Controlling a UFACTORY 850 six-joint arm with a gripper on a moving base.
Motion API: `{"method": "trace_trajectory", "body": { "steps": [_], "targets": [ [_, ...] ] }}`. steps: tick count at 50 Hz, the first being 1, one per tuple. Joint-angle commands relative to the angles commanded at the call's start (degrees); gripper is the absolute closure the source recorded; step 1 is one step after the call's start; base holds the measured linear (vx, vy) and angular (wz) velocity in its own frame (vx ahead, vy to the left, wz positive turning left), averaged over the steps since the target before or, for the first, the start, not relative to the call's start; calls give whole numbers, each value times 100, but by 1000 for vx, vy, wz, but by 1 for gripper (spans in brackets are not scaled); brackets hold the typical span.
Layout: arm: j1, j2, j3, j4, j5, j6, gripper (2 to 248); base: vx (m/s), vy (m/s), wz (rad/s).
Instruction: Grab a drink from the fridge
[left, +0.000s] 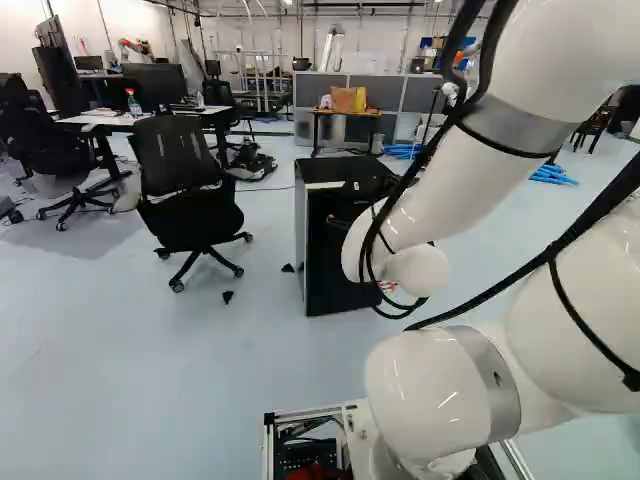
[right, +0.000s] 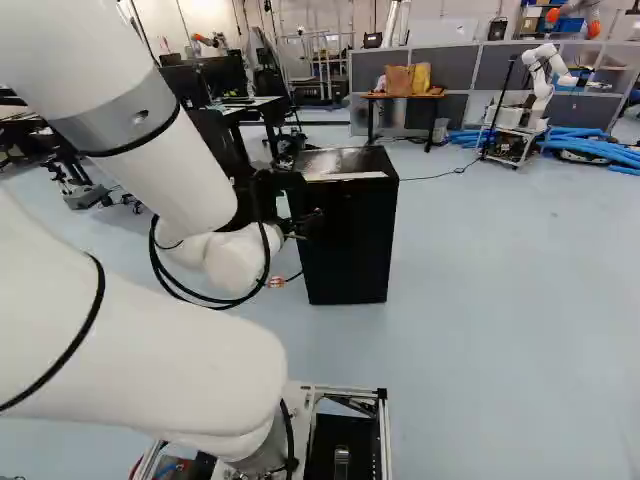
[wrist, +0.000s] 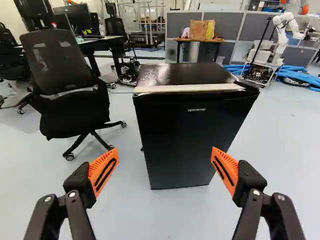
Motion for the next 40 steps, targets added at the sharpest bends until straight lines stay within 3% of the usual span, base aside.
{"method": "trace_trajectory", "body": {
  "steps": [40],
  "targets": [
    [0, 0, 0, 0, 0, 0, 3, 68, 22, -6]
  ]
}}
